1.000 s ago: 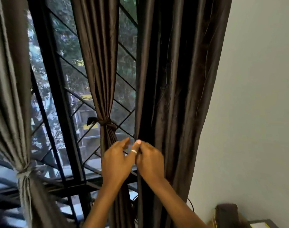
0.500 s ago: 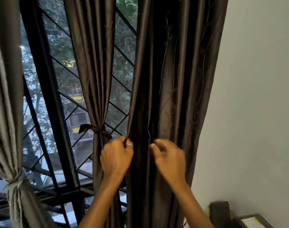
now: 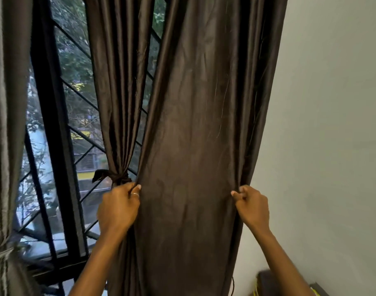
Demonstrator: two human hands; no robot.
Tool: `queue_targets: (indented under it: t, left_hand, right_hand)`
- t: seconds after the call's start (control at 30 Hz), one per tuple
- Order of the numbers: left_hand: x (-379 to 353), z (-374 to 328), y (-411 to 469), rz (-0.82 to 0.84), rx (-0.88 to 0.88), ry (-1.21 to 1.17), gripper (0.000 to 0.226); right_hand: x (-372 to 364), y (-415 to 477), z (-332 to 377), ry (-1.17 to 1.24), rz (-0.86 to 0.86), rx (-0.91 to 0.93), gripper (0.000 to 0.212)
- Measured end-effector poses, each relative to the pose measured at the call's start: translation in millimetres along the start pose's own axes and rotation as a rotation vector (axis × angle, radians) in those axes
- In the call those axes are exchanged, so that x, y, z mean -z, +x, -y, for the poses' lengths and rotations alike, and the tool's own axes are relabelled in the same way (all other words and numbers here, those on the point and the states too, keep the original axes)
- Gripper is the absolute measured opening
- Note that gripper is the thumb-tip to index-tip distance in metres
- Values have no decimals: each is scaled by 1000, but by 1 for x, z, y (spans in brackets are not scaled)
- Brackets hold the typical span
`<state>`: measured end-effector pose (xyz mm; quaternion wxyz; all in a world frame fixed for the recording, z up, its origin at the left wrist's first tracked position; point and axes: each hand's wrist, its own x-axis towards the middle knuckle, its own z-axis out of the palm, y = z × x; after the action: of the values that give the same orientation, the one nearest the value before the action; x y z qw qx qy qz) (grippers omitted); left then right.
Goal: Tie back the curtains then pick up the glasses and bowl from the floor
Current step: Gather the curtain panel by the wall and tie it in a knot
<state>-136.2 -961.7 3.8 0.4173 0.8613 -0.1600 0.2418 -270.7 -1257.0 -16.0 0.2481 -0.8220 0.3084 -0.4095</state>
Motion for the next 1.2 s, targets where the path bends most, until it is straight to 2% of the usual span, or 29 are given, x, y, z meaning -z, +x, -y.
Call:
queue_targets:
  t: [0.1, 0.23, 0.37, 0.43, 0.53, 0.67, 0.77, 0.8, 0.9, 0.97, 1.1, 1.2]
  left_hand:
    - [-3, -3, -7, -21, -11, -35, 31]
    - [-9, -7, -17, 14, -78, -75, 24]
    - [-19, -26, -27, 88, -201, -82, 33]
    - [-26, -38, -33, 125, -242, -142, 31]
    - [-35, -51, -40, 241, -281, -223, 19]
    - [-37, -57, -43, 333, -307, -262, 33]
    - [-34, -57, -46, 316, -282, -259, 18]
    - [-32, -59, -46, 301, -265, -238, 21]
    - [-29, -73, -48, 248, -232, -90, 54]
    - [-29, -83, -48, 204, -192, 19, 58]
    - [-34, -90, -49, 186, -135, 69, 39]
    - [-37, -88, -47, 177, -166, 59, 33]
  right_hand:
    - [-4, -15, 6, 47, -10, -2, 21]
    - [-8, -45, 17, 144, -7, 79, 23]
    - [-22, -74, 35, 199, 39, 211, 5]
    - [-32, -82, 44, 213, 36, 248, 11]
    - [-42, -92, 60, 231, 78, 318, 6]
    - [-50, -97, 68, 283, 118, 325, 4]
    - [-53, -98, 67, 281, 136, 346, 10]
    - [-54, -98, 66, 287, 144, 349, 10]
    - [-58, -97, 66, 303, 142, 348, 19]
    - [-59, -97, 66, 304, 128, 348, 14]
    - [-61, -94, 63, 273, 148, 356, 12]
    - [-54, -88, 60, 285, 228, 392, 16]
